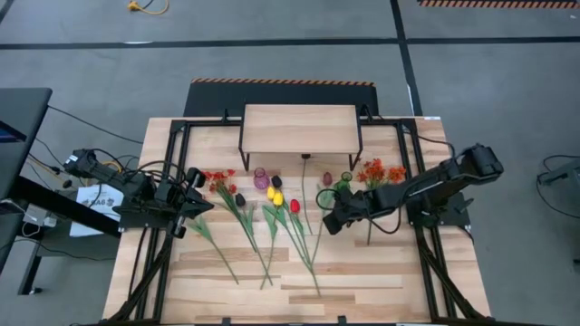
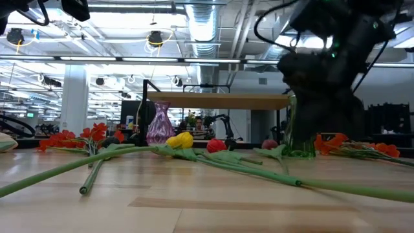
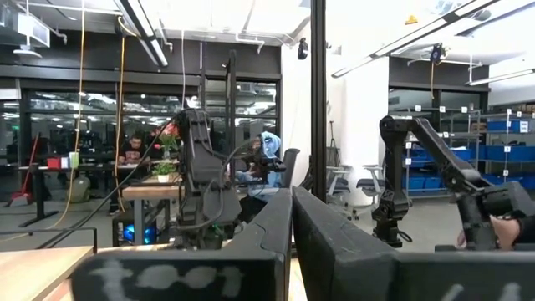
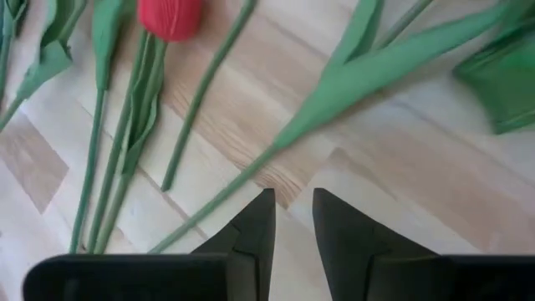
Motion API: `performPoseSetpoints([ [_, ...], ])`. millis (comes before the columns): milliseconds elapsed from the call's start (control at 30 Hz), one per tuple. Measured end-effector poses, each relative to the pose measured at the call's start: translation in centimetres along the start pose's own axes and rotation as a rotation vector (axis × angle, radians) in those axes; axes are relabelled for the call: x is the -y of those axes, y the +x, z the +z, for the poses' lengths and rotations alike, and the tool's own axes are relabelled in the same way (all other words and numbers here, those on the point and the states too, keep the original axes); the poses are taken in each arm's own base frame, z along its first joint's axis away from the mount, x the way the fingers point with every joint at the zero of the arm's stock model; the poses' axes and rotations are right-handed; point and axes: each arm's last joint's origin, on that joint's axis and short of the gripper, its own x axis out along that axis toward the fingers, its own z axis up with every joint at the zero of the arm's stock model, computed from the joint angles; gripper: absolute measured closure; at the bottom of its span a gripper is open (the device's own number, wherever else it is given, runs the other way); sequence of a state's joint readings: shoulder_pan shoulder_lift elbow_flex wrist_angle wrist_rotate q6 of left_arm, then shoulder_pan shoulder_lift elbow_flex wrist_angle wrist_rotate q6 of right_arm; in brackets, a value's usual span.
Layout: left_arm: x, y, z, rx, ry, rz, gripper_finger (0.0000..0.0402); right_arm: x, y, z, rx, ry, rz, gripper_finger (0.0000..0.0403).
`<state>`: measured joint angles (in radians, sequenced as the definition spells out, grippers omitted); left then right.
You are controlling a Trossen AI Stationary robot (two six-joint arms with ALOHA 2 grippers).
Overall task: Pick and place flowers into a vace then onto a shelf
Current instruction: Put the red tulip into the green vase
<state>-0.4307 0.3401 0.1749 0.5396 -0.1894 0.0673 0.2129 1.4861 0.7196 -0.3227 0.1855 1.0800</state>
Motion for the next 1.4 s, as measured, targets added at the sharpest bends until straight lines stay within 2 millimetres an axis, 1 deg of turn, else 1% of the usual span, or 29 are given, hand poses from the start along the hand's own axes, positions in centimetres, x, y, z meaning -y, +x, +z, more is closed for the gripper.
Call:
performPoseSetpoints([
  [167,0.0,0.0,0.0,0.0,0.0,0.0,0.0401,-1.6,-1.4,1.7,-0.02,0.002,-0.009,0.0326],
  [300,0.0,0.0,0.0,0.0,0.0,0.0,0.0401,-2.3,-2.1,2.8,-0.021,0.0,-0.002,0.0326],
  [467,0.0,0.0,0.0,0.0,0.0,0.0,0.0401,-1.9,-2.1,3.5,-0.036,0.013,-0.01,0.0326],
  [600,0.0,0.0,0.0,0.0,0.0,0.0,0.0401,-2.0,-1.5,3.6,-0.033,-0.041,-0.007,0.0326],
  [833,0.0,0.0,0.0,-0.001,0.0,0.0,0.0401,-3.1,-1.6,4.5,0.049,-0.069,0.108,0.0326],
  [900,0.0,0.0,0.0,0.0,0.0,0.0,0.0401,-3.3,-1.7,4.5,0.05,-0.075,0.131,0.0326],
  [1033,0.0,0.0,0.0,-0.001,0.0,0.0,0.0401,-3.2,-1.7,4.5,-0.003,-0.07,0.163,0.0326],
  [1233,0.0,0.0,0.0,-0.002,0.001,0.0,0.0401,-2.8,-1.6,4.0,-0.048,-0.017,0.108,0.0326],
  [1400,0.0,0.0,0.0,-0.002,0.001,0.0,0.0401,-2.7,-0.2,3.4,-0.084,0.042,0.053,0.0325],
])
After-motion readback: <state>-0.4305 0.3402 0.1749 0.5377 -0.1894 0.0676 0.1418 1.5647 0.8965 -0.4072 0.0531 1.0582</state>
